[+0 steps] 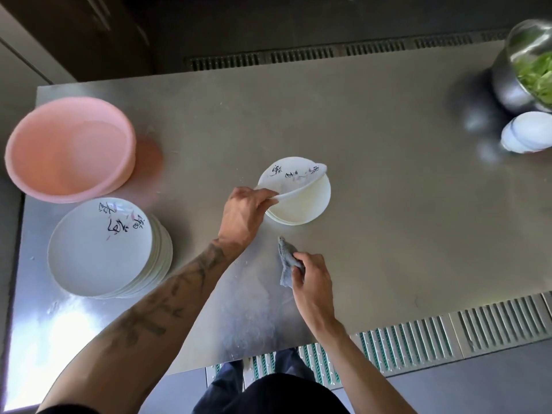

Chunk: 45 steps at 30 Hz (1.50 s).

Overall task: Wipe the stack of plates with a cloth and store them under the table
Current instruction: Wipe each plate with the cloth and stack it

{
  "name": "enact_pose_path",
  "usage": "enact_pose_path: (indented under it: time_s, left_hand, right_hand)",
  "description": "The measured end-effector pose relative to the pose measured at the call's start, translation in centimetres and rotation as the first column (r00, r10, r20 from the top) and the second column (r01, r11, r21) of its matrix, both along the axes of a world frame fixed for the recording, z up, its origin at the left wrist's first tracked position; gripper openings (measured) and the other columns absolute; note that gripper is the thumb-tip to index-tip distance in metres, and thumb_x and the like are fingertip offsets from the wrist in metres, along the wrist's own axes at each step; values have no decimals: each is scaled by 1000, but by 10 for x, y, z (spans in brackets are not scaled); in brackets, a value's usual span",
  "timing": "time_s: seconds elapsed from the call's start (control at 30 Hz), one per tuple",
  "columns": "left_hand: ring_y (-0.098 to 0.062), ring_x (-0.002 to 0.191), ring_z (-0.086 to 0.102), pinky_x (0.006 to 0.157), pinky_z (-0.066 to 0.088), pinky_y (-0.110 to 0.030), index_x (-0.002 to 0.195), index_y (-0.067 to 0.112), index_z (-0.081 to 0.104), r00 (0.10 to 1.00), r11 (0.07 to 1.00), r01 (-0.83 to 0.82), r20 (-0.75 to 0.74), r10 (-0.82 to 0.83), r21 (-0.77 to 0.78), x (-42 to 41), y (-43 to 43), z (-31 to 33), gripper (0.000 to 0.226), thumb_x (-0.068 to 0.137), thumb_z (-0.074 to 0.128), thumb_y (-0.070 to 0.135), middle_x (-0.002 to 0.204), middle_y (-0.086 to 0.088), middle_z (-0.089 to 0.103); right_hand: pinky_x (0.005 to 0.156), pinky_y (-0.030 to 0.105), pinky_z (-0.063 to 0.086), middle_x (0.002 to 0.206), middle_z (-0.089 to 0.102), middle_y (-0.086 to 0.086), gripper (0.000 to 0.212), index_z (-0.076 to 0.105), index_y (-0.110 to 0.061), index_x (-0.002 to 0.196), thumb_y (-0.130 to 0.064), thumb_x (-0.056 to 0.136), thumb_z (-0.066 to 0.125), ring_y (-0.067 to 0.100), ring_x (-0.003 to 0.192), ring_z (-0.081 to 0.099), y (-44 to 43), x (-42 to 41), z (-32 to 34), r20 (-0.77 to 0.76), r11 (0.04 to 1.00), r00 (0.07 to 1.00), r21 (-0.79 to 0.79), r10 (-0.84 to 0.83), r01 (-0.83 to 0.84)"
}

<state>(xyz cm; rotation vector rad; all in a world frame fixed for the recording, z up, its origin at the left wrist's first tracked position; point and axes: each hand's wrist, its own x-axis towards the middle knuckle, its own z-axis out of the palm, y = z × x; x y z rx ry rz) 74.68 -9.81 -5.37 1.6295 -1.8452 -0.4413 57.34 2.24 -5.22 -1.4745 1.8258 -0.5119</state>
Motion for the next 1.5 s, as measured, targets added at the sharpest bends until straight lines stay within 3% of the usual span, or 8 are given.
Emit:
enact_pose_path:
  time_s: [0.37, 0.67, 0.9, 1.07, 1.17, 1.3, 1.4, 1.5]
  left_hand:
    - [-23, 140, 50, 115, 39, -38, 97, 5, 78, 961, 968, 138, -266, -79, 208, -4, -2, -47, 15, 84, 83, 11, 124, -7, 73]
    - [-25, 140, 47, 116, 29, -12, 101, -3, 73, 957, 964, 179, -264, -123, 199, 4, -9, -73, 29, 78, 87, 6, 129, -13, 69]
    - [-26, 149, 39, 122, 31, -34, 112, 1, 72, 955, 930, 241, -241, -176, 278, 8, -12, -69, 41, 78, 89, 16, 140, -9, 63]
    - [2, 111, 59, 94, 40, -4, 117, 20, 70, 934, 963, -119, -300, 191, 243, 33, 15, -27, 35, 91, 76, 43, 129, 10, 66]
    - [1, 86, 63, 79, 50, -18, 109, 24, 71, 892, 931, -341, -268, 365, 133, 82, 46, 12, 16, 98, 66, 35, 104, 12, 71]
    - [-22, 88, 61, 79, 46, -31, 103, 16, 69, 836, 837, -546, -32, 547, 41, 169, 96, 48, 9, 95, 70, 20, 99, 3, 66]
    - [-41, 99, 53, 82, 44, -47, 111, 5, 62, 700, 705, -705, 233, 675, 77, 222, 130, 53, 33, 88, 79, 20, 107, -19, 60]
    - [-40, 110, 47, 86, 44, -52, 124, 3, 52, 652, 599, -757, 228, 723, 262, 251, 154, 49, 58, 83, 85, 28, 121, -22, 50]
  right_hand:
    - [93, 26, 48, 107, 54, -2, 26, 67, -14, 118, -4, 96, 58, 15, 100, 58, -6, -2, -8, 32, 1000, 999, 11, -10, 9]
    - [95, 31, 52, 111, 55, -1, 28, 67, -15, 122, -4, 97, 61, 16, 101, 60, -5, -3, -15, 26, 1000, 1000, 19, -4, 4]
    - [92, 27, 51, 109, 54, -3, 27, 67, -17, 120, -5, 96, 60, 14, 99, 60, -6, 2, -16, 19, 1000, 1000, 11, 8, -8]
    - [88, 23, 47, 103, 52, -5, 28, 68, -17, 117, -2, 95, 61, 16, 94, 59, -9, 10, -12, 11, 999, 999, -9, 32, -32]
    - [82, 18, 40, 98, 50, -11, 28, 69, -20, 113, -2, 94, 60, 12, 92, 57, -12, 20, -8, 13, 997, 997, -23, 71, -70]
    - [80, 17, 38, 97, 55, -6, 27, 69, -19, 111, -1, 93, 60, 11, 93, 55, -13, 35, -2, 28, 992, 992, -45, 122, -120]
    - [81, 22, 42, 99, 57, -3, 27, 69, -19, 110, -1, 93, 59, 12, 94, 55, -11, 46, 3, 41, 986, 986, -42, 161, -160]
    - [85, 29, 46, 99, 59, 0, 27, 69, -19, 110, -1, 93, 59, 9, 93, 52, -7, 54, 6, 39, 985, 984, -35, 172, -171]
